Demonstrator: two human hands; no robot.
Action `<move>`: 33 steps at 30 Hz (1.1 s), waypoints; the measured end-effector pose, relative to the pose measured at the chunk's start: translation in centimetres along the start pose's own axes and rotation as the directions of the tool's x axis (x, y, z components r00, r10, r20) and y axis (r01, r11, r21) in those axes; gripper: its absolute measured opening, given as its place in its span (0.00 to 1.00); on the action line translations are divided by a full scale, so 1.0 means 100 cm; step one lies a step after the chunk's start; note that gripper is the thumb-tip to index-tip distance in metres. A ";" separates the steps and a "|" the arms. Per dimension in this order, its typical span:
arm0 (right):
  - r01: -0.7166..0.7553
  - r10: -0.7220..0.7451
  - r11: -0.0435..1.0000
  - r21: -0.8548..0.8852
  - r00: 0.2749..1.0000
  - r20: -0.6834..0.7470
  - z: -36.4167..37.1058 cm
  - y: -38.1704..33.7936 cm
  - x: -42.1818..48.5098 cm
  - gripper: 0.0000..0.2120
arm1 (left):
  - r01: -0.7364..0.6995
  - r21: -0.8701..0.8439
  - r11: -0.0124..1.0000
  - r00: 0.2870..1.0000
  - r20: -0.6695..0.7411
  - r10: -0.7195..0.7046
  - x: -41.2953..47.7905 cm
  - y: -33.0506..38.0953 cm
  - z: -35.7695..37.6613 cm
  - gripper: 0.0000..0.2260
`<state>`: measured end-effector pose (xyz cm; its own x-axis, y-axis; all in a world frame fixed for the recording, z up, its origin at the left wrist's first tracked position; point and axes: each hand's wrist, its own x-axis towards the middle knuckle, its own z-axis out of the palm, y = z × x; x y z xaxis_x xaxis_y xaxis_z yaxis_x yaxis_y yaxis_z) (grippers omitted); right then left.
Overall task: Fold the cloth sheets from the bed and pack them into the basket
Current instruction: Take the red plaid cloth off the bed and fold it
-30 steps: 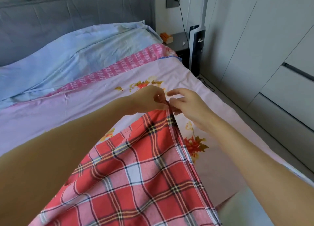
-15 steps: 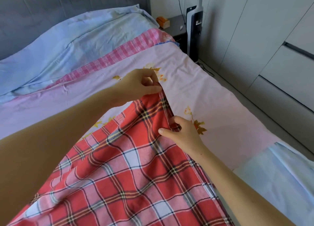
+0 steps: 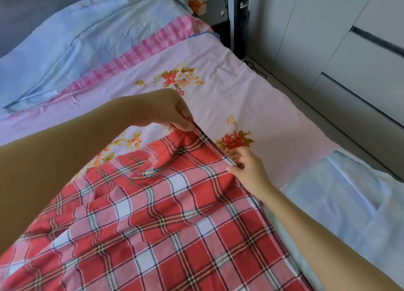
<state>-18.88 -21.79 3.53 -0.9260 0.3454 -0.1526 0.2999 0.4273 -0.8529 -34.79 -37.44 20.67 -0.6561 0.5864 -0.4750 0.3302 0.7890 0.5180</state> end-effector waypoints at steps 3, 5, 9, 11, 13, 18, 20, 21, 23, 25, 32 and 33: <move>-0.038 0.051 0.992 -0.119 0.993 0.108 -0.006 0.018 -0.033 0.13 | 0.013 -0.031 0.999 0.991 0.136 -0.009 -0.023 0.016 0.030 0.04; -0.040 0.066 0.984 -0.174 0.986 0.151 -0.011 0.032 -0.063 0.11 | 0.016 -0.040 0.999 0.976 0.216 -0.007 -0.041 0.034 0.058 0.03; -0.145 0.164 0.963 -0.228 0.984 0.067 -0.031 0.072 -0.130 0.11 | 0.012 0.011 1.000 0.929 0.370 -0.015 -0.073 0.070 0.123 0.03; -0.240 0.251 0.952 -0.192 0.967 0.035 -0.045 0.099 -0.167 0.08 | 0.035 0.013 0.999 0.912 0.409 -0.038 -0.083 0.086 0.156 0.05; -0.329 0.338 0.926 -0.185 0.941 0.022 -0.061 0.128 -0.216 0.07 | 0.063 -0.013 0.998 0.899 0.435 -0.051 -0.101 0.105 0.197 0.08; -0.527 0.528 0.832 -0.173 0.848 -0.044 -0.091 0.187 -0.316 0.05 | 0.099 -0.182 0.978 0.865 0.501 0.006 -0.142 0.148 0.284 0.06; -0.632 0.623 0.760 -0.153 0.775 -0.105 -0.097 0.215 -0.359 0.04 | 0.128 -0.260 0.957 0.869 0.494 0.018 -0.155 0.168 0.325 0.10; -0.675 0.660 0.725 -0.136 0.738 -0.141 -0.096 0.228 -0.376 0.04 | 0.124 -0.276 0.953 0.875 0.484 0.026 -0.160 0.173 0.344 0.10; -0.760 0.733 0.645 -0.077 0.644 -0.219 -0.095 0.256 -0.414 0.04 | 0.091 -0.281 0.955 0.872 0.485 0.059 -0.174 0.182 0.394 0.08; -0.811 0.792 0.585 0.008 0.568 -0.223 -0.086 0.274 -0.430 0.10 | 0.007 -0.223 0.975 0.890 0.445 0.095 -0.184 0.173 0.428 0.08; -0.724 0.865 0.431 0.538 0.502 -0.018 -0.060 0.335 -0.453 0.15 | 0.058 -0.158 0.986 0.937 0.350 0.001 -0.167 0.115 0.541 0.08; -0.702 0.862 0.407 0.584 0.507 0.009 -0.057 0.340 -0.456 0.10 | 0.127 -0.229 0.965 0.927 0.373 -0.033 -0.170 0.110 0.551 0.08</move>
<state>34.82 -18.25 -15.72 -0.2135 0.5357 -0.8169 0.6381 -0.5568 -0.5319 17.35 -28.61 -4.73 -0.3666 0.5858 -0.7228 0.0801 0.7939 0.6028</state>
